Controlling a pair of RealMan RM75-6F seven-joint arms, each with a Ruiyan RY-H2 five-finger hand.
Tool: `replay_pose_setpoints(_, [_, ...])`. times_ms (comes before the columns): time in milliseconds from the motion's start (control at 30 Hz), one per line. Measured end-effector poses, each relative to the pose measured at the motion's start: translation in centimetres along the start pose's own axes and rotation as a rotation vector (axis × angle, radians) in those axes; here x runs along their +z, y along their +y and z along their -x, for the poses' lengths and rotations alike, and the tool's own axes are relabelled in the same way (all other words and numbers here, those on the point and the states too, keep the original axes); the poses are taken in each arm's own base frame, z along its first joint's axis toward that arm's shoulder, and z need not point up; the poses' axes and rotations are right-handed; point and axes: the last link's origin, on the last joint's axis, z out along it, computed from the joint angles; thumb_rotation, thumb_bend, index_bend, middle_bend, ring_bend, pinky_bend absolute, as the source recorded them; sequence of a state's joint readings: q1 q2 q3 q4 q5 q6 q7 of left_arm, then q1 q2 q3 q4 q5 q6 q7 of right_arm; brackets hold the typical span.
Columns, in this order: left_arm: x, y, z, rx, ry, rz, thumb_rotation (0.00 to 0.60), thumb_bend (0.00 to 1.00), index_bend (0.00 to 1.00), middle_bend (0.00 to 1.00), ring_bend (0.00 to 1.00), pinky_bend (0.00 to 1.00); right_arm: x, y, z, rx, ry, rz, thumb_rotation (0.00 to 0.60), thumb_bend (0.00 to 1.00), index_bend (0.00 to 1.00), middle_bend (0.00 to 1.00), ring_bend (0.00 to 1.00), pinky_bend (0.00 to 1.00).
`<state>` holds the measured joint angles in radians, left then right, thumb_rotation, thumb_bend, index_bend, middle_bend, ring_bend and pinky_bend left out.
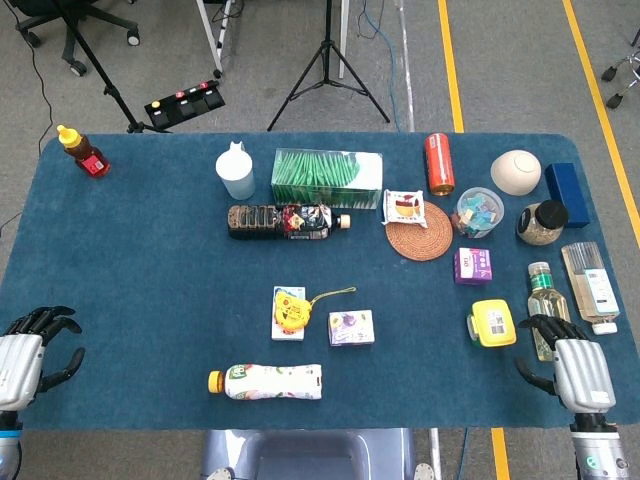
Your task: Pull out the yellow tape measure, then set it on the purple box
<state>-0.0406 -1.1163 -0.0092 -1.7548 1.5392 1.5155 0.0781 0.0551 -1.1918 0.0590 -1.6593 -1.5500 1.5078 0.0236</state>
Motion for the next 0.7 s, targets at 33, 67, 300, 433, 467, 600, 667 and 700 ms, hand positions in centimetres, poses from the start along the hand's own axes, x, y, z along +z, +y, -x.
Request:
replay_pose_setpoints(33, [0.1,0.0,0.0,0.000,-0.002,0.001,0.600,0.33,0.43,0.30,0.22,0.28,0.3,-0.2,0.0,0.007,-0.005,-0.014,0.600,0.30,0.33,0.34,0.31,0.32])
replay_pose_setpoints(67, [0.1,0.0,0.0,0.001,-0.005,0.003,0.600,0.33,0.43,0.30,0.22,0.28,0.5,-0.3,0.0,0.012,-0.009,-0.023,0.600,0.30,0.33,0.34,0.31,0.32])
replay_pose_setpoints(300, [1.3,0.5,-0.2,0.017,-0.020,0.024,0.600,0.33,0.43,0.30,0.22,0.28,2.7,-1.7,0.3,0.072,-0.058,-0.107,0.600,0.29,0.30,0.33,0.30,0.33])
replay_pose_setpoints(433, [2.1,1.1,-0.6,0.030,-0.021,0.048,0.600,0.33,0.43,0.30,0.22,0.28,4.6,-3.6,0.3,0.107,-0.100,-0.189,0.600,0.29,0.27,0.32,0.30,0.33])
replay_pose_setpoints(467, [2.3,1.2,-0.8,0.034,-0.019,0.054,0.600,0.33,0.43,0.30,0.22,0.28,5.0,-4.0,0.3,0.113,-0.109,-0.207,0.600,0.29,0.27,0.32,0.30,0.33])
replay_pose_setpoints(600, [2.8,1.5,-1.4,0.043,-0.009,0.072,0.600,0.33,0.43,0.30,0.22,0.28,6.4,-6.3,0.4,0.138,-0.147,-0.285,0.600,0.26,0.25,0.31,0.30,0.33])
replay_pose_setpoints(667, [3.2,1.6,-1.7,0.049,-0.001,0.078,0.600,0.33,0.43,0.30,0.22,0.28,7.0,-7.6,0.6,0.152,-0.175,-0.323,0.600,0.25,0.24,0.31,0.30,0.33])
replay_pose_setpoints(700, [3.4,1.7,-1.9,0.052,0.003,0.082,0.600,0.33,0.43,0.30,0.22,0.28,7.2,-8.2,0.7,0.157,-0.189,-0.340,0.600,0.25,0.24,0.30,0.30,0.33])
